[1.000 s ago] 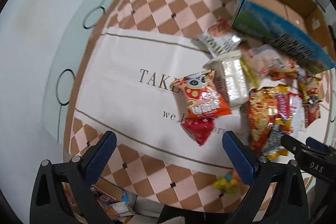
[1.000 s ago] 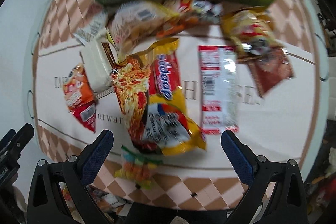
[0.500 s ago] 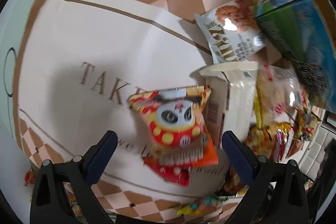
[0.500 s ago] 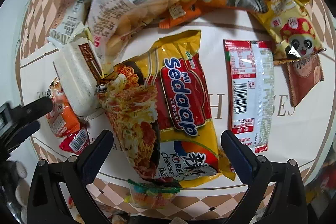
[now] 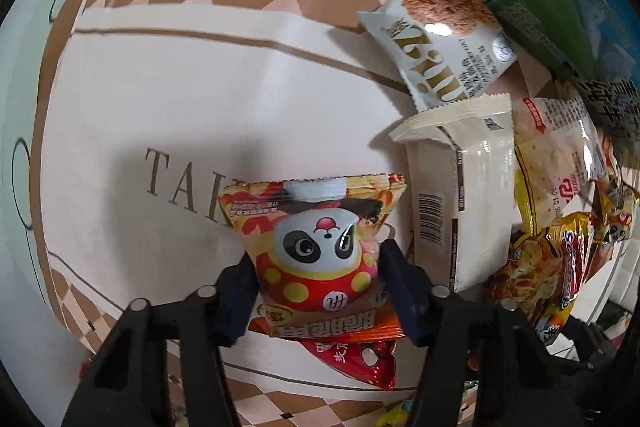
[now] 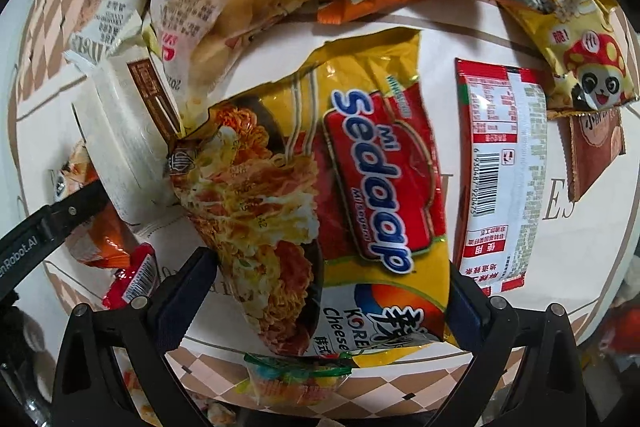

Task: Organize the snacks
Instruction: 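Grasp the yellow Mi Sedaap pack with the right tool while the left tool grasps the panda-face bag, then carry both packs into the cardboard box and open both tools to release them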

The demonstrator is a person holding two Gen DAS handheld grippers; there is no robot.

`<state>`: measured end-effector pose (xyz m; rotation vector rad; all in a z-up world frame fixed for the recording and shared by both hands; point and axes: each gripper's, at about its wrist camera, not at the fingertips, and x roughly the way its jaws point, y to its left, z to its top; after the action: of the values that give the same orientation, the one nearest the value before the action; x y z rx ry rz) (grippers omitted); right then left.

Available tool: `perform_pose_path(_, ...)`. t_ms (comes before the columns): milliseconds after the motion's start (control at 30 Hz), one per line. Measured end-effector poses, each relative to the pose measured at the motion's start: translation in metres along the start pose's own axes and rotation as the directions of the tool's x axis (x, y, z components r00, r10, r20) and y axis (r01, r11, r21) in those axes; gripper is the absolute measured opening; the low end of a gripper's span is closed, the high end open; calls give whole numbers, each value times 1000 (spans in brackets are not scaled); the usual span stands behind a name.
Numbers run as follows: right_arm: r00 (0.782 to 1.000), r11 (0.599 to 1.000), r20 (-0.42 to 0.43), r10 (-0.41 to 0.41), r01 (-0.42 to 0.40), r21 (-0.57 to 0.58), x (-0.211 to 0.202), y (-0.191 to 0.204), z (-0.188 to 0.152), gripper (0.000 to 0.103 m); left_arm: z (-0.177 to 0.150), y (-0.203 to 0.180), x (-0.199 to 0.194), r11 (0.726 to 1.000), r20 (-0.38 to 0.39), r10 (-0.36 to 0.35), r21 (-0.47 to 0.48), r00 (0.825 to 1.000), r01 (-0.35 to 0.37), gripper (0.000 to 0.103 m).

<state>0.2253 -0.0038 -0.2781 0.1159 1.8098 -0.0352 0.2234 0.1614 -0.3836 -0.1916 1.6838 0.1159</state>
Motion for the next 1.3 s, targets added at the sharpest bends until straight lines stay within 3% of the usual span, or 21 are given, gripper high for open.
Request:
perform_pose_path(133,1000,999,-10,-29,29,-13,13,15,4,103,-1,1,-3,999,31,25,39,999,-26,49)
perform_pose_path(267,993,991,-31,-110,107,-80,29,36,4,103,-6,-5,-8,998,45,33,52,998,-35,48)
perform_pose_path(367,990,988,-21,-140,138,-71,40,43,2,94,-16,-7,-12,997,59,39,68,998,-43,48)
perform_pose_path(400,991,990,-14,-135,134,-53,42,43,0,90,-18,-7,-12,997,64,38,72,997,-43,48)
perform_pose_path(700,997,996,19,-71,69,62,61,37,-13,89,-36,21,-29,995,109,45,89,993,-55,46)
perform_pose_path(967,997,993,77,-28,19,121,53,8,-29,89,-59,43,-76,991,179,40,118,983,-62,46)
perform_pose_path(1300,976,982,188,107,-133,132,14,-23,-53,89,-87,7,-145,983,301,-53,183,952,-3,46)
